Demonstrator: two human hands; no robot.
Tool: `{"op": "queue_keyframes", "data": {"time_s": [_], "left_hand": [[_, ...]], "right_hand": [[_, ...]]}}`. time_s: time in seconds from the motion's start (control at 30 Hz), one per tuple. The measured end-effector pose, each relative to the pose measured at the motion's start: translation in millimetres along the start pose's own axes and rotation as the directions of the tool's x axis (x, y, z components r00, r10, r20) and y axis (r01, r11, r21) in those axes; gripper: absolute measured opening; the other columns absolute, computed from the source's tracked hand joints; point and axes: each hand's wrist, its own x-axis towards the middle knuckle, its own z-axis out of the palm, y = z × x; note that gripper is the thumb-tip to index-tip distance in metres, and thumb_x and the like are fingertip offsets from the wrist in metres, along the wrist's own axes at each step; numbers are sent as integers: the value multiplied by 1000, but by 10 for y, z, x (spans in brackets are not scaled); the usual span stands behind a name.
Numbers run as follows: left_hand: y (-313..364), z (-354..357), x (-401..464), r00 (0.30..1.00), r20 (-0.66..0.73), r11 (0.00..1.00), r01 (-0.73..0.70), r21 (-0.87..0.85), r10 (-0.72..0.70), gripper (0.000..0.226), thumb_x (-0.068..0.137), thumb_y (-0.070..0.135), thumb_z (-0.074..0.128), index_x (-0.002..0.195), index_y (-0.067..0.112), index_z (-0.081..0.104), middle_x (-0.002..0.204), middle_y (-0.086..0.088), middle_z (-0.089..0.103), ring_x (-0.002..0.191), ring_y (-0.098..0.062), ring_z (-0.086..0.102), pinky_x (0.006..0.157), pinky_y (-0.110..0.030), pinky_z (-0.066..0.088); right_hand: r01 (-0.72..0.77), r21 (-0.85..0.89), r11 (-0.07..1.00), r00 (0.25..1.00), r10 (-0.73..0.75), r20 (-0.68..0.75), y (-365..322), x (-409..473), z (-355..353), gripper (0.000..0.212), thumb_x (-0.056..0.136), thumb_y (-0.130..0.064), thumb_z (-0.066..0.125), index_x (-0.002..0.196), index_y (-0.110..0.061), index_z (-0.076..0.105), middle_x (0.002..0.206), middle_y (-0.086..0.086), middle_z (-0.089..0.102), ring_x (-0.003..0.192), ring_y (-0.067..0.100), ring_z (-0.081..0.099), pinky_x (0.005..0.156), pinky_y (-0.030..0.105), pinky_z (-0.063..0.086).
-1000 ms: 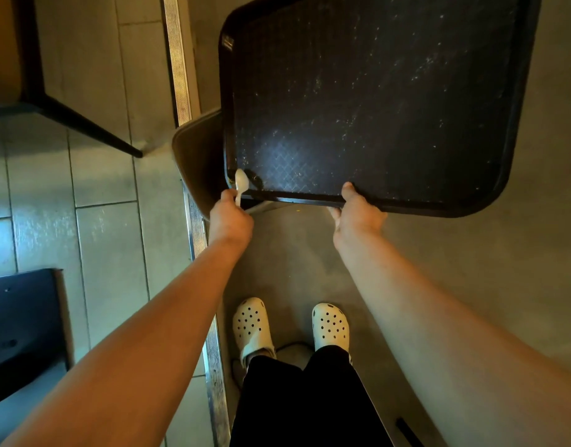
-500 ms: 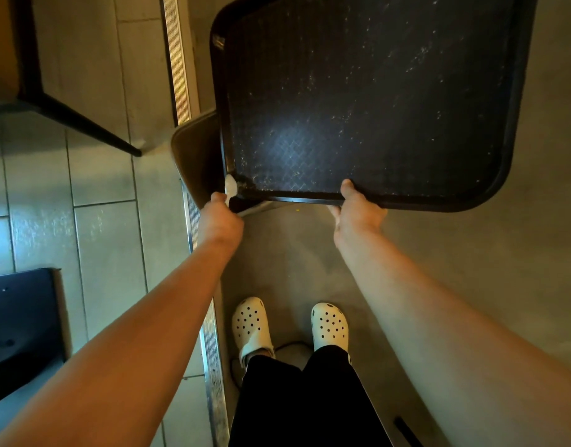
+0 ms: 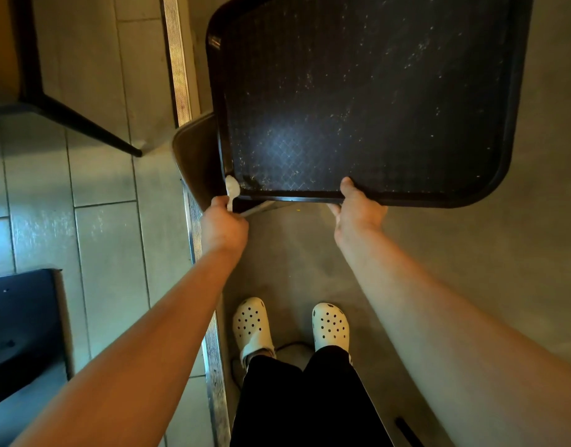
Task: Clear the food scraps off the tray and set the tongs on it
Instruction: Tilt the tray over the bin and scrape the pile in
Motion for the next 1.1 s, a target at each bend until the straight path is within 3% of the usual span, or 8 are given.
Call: {"op": "queue_keyframes", "data": {"time_s": [0.37, 0.47, 0.6, 0.7, 0.8, 0.9, 0.97, 1.1], "left_hand": [[131, -85, 122, 995, 13, 993, 95, -66, -94, 36, 89, 6, 49, 124, 11, 56, 109, -11, 61, 100, -26, 58, 77, -27, 43], [169, -75, 149, 994, 40, 992, 104, -75, -101, 34, 90, 7, 49, 123, 12, 57, 100, -7, 58, 88, -20, 54, 74, -27, 42], [76, -104, 144, 992, 35, 992, 121, 35, -122, 37, 89, 7, 50, 126, 11, 54, 112, -13, 60, 98, -26, 58, 81, -31, 47], [33, -116, 91, 1000, -18, 994, 20, 109, -18, 38, 92, 7, 47, 130, 10, 50, 116, -15, 59, 103, -30, 60, 85, -34, 49], [52, -35, 30, 998, 23, 992, -61, 111, 59, 39, 94, 7, 43, 133, 10, 45, 119, -15, 57, 108, -32, 58, 91, -37, 49], [9, 9, 54, 1000, 11, 995, -23, 93, 22, 39, 94, 3, 42, 132, 9, 44, 115, -14, 55, 110, -31, 57, 89, -35, 47], [-47, -13, 81, 1000, -21, 998, 8, 60, -6, 39, 93, 2, 43, 131, 10, 44, 108, -12, 56, 106, -30, 59, 83, -32, 47], [-52, -10, 71, 998, -31, 997, -44, 61, 46, 41, 96, 6, 40, 136, 13, 40, 124, -13, 55, 112, -28, 56, 91, -34, 47]], "right_hand": [[1, 0, 1000, 1000, -1, -3, 26, 8, 12, 38, 87, -1, 63, 107, -21, 38, 103, -4, 51, 115, 21, 52, 91, 43, 50], [5, 1, 1000, 1000, -5, 3, 25, 15, 16, 36, 87, -2, 63, 105, -21, 39, 91, -9, 50, 109, 18, 52, 94, 43, 50], [12, -7, 1000, 1000, -12, 7, 31, 12, 30, 32, 87, -1, 63, 93, -24, 41, 88, -10, 51, 106, 16, 53, 94, 43, 49], [24, -23, 999, 1000, -24, 17, 32, 23, 27, 33, 87, -1, 63, 90, -26, 41, 88, -11, 52, 104, 15, 51, 94, 43, 49], [21, -23, 1000, 1000, -21, 20, 46, 31, 18, 32, 87, -1, 63, 98, -23, 43, 93, -9, 53, 109, 17, 53, 93, 42, 49], [12, -25, 1000, 1000, -12, 11, 52, 22, 22, 36, 87, -2, 63, 110, -21, 42, 102, -5, 52, 114, 19, 53, 91, 40, 49], [4, -23, 1000, 1000, -3, 15, 40, 15, 27, 34, 87, -2, 63, 106, -21, 41, 105, -3, 52, 113, 20, 53, 91, 40, 49], [6, -5, 1000, 1000, -6, 10, 15, 26, 26, 34, 87, 0, 63, 91, -24, 38, 104, -2, 52, 113, 21, 53, 93, 45, 50]]}}
